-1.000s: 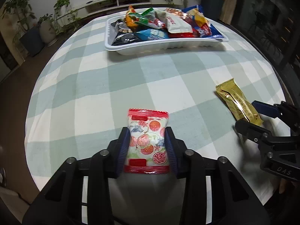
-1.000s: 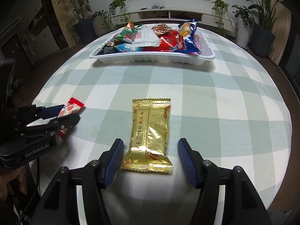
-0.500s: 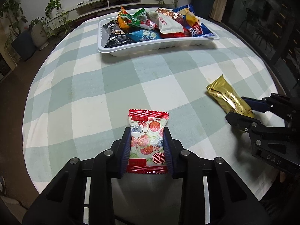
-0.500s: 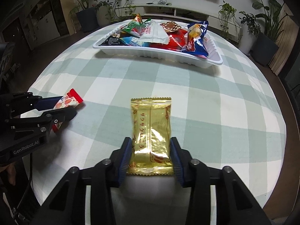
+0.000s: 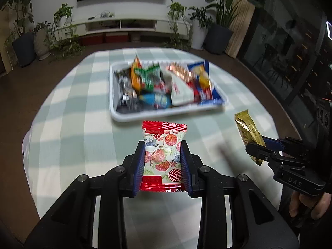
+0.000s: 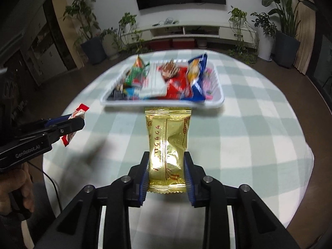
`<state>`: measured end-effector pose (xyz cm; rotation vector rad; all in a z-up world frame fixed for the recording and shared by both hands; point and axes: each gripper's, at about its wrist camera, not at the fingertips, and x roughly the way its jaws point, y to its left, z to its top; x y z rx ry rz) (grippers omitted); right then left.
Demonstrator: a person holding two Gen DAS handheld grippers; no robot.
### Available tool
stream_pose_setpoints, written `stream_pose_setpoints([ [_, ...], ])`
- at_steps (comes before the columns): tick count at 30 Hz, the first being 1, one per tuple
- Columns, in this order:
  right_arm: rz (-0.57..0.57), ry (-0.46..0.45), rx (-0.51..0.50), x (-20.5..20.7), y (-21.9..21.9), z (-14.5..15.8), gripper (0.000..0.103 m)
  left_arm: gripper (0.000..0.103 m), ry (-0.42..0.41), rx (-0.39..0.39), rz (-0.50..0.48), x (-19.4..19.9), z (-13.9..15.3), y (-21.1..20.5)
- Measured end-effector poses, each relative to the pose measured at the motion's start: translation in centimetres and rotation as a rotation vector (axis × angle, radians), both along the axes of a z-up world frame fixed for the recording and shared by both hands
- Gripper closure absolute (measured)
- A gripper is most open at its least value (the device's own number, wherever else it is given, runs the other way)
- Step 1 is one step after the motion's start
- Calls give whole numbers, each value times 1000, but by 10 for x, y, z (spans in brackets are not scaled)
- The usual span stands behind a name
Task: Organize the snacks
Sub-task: 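Carry red-white packet into the tray with left tool while right tool carries gold packet there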
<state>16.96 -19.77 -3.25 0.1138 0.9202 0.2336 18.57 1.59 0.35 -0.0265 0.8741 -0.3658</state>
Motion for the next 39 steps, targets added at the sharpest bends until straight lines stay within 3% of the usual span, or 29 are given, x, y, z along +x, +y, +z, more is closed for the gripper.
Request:
stream_pose_setpoints([
  [8, -30, -76, 26, 72, -15, 50, 71, 73, -65, -49, 23, 76, 38, -7],
  [11, -29, -72, 33, 102, -13, 54, 71, 73, -69, -58, 34, 108, 42, -9],
  [21, -6, 2, -7, 189, 16, 16, 71, 73, -23, -51, 60, 190, 3, -22],
  [30, -1, 57, -45, 213, 21, -19, 71, 73, 17, -26, 54, 218, -39, -36],
  [39, 0, 61, -77, 221, 23, -33, 68, 69, 14, 0, 57, 225, -54, -40],
])
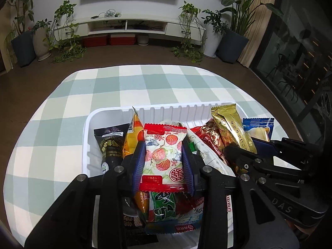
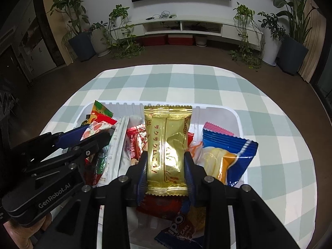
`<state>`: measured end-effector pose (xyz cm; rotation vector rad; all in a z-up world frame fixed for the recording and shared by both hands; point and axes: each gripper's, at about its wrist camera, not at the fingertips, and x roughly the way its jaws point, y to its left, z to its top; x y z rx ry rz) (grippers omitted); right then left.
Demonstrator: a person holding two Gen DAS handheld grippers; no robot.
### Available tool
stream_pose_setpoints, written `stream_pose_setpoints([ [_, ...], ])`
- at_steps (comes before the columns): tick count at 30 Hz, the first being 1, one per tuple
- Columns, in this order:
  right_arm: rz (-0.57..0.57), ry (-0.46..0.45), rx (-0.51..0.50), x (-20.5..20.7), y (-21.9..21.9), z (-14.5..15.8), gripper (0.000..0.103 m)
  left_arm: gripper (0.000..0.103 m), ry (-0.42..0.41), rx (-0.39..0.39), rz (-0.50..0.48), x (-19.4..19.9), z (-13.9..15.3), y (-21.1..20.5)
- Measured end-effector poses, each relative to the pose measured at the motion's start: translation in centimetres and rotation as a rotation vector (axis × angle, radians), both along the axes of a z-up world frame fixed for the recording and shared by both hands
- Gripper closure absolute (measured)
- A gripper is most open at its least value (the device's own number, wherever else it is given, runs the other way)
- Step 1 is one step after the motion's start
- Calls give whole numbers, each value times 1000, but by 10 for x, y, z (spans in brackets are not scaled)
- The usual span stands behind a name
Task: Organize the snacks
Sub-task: 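Carry red-white packet into the tray with left tool while right tool carries gold packet there, then open both tools to release the packets and lift away from the tray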
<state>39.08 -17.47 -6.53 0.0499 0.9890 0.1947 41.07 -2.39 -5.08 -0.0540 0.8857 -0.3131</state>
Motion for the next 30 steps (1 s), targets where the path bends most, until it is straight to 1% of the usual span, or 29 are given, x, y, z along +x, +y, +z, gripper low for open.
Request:
stream_pose_setpoints([
  [2, -4, 3, 5, -1, -1, 1, 65, 66, -1, -3, 3, 0, 0, 0],
  [6, -15, 10, 6, -1, -3, 3, 59, 49, -3, -5, 14, -1, 2, 2],
  [12, -20, 9, 3, -4, -4, 4, 58, 46, -6, -8, 14, -4, 4, 4],
  [15, -23, -2, 8, -7, -5, 8, 57, 42, -11, -9, 18, -8, 7, 5],
  [18, -25, -14, 11, -9, -6, 13, 55, 39, -14, -12, 26, -12, 10, 6],
  [23, -25, -19, 8, -11, -6, 16, 54, 36, -27, -13, 29, -21, 18, 8],
  [28, -33, -34, 10, -18, -9, 23, 53, 30, -50, -14, 38, -33, 29, 11],
  [30, -36, -45, 15, -23, -10, 27, 51, 26, -63, -11, 42, -40, 35, 13],
])
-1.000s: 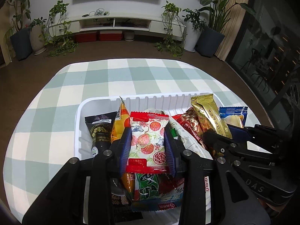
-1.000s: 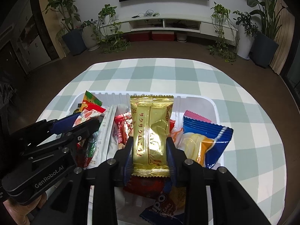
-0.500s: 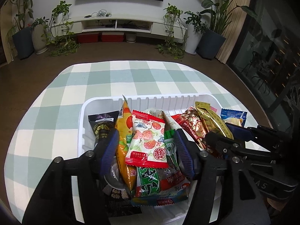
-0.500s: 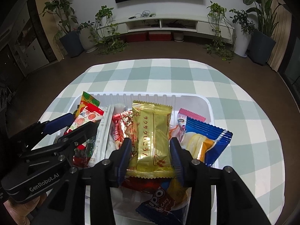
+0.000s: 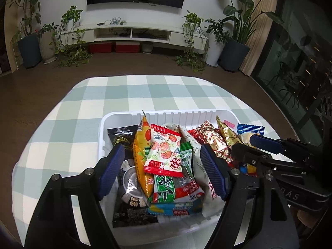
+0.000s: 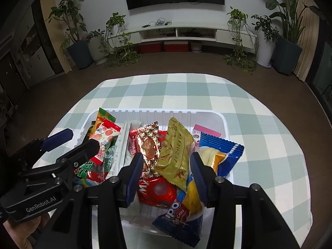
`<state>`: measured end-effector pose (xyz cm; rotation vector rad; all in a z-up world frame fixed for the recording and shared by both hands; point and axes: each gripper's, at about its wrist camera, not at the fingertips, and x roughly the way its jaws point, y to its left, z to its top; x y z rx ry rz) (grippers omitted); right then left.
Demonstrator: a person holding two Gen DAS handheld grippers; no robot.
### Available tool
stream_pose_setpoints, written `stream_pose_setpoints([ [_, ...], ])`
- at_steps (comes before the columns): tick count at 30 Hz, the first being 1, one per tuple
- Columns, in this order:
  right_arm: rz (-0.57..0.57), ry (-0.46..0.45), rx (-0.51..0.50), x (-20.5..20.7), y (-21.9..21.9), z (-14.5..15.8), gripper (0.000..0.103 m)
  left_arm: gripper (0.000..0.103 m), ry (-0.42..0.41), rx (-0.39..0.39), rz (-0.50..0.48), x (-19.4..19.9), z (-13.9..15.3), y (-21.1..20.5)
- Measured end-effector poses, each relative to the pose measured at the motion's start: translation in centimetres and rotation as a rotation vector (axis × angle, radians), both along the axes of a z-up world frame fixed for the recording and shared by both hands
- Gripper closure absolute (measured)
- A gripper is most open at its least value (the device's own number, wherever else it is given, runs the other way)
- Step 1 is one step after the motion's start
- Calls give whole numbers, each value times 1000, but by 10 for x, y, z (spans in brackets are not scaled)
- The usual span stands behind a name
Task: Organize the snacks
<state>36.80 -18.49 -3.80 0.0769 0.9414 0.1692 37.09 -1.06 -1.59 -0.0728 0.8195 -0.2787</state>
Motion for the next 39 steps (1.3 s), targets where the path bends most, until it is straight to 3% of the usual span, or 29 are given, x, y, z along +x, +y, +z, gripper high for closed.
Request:
stream_pose_setpoints([
  [4, -4, -46, 22, -18, -5, 14, 43, 17, -37, 11, 17, -21, 15, 5],
  [6, -6, -84, 39, -32, -8, 23, 34, 0, -73, 20, 29, -36, 25, 9],
  [11, -12, -226, 71, -76, -12, 50, 16, 0, -191, 48, 74, -85, 57, 17],
  [16, -49, -464, 94, -139, -20, 96, 0, 0, -312, 105, 93, -145, 96, 15],
  [20, -77, -737, 40, -203, -21, 142, 0, 0, -415, 150, 159, -200, 131, 13],
  [25, -110, -933, 1, -261, -19, 187, 0, 0, -568, 165, 242, -274, 168, 12],
  [27, -135, -998, 24, -285, -24, 205, 0, 0, -573, 189, 291, -295, 178, 10],
  [32, -168, -1069, 66, -328, -33, 229, 0, 0, -561, 180, 283, -329, 192, 8],
  [35, -171, -1069, 64, -347, -35, 234, 0, 0, -518, 203, 294, -340, 192, 4],
  [39, -162, -989, 69, -357, -39, 223, 0, 0, -442, 243, 283, -347, 180, -5],
])
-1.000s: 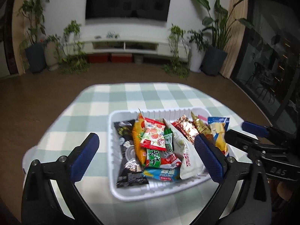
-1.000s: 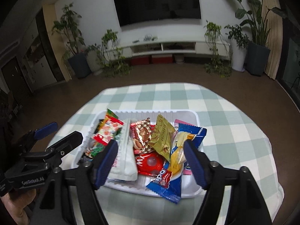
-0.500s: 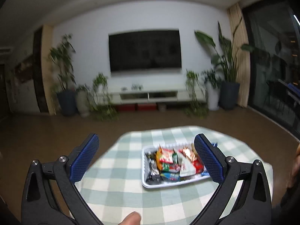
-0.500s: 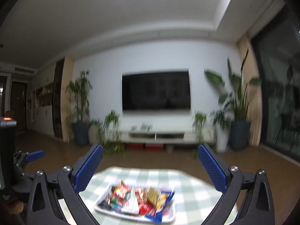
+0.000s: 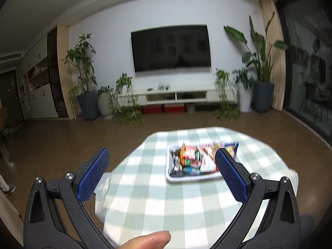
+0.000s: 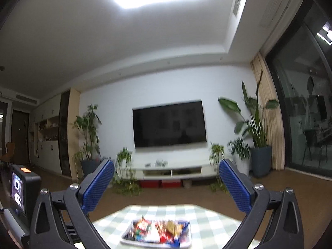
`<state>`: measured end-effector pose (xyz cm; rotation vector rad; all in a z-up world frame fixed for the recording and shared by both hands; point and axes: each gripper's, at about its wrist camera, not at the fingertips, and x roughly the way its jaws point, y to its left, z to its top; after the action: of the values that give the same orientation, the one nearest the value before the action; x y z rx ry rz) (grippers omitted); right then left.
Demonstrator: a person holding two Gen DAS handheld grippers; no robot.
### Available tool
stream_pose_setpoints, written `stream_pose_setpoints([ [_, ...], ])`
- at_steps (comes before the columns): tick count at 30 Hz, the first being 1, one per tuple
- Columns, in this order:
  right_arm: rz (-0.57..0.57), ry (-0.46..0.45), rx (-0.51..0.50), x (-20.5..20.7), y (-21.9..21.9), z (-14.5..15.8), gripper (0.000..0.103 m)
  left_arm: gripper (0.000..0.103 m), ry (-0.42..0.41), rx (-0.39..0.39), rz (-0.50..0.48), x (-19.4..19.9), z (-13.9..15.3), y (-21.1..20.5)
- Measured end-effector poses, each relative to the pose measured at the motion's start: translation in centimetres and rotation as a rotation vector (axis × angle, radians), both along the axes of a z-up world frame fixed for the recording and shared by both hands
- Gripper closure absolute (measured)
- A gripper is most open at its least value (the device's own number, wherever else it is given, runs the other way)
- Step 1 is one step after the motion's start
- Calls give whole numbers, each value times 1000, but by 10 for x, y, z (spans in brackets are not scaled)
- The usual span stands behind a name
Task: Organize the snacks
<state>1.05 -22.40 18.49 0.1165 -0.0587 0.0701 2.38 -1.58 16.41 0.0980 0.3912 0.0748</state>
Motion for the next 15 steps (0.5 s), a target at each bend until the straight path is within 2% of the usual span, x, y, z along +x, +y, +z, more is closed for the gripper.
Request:
stream_pose_setpoints([
  [4, -37, 113, 10, 6, -4, -22, 0, 0, 62, -8, -12, -7, -17, -8],
  [12, -78, 425, 24, 31, -10, -87, 0, 0, 207, -62, -23, 10, -61, -11],
  [15, -73, 493, 16, 33, -7, -108, 0, 0, 245, -77, -21, 16, -77, -10],
])
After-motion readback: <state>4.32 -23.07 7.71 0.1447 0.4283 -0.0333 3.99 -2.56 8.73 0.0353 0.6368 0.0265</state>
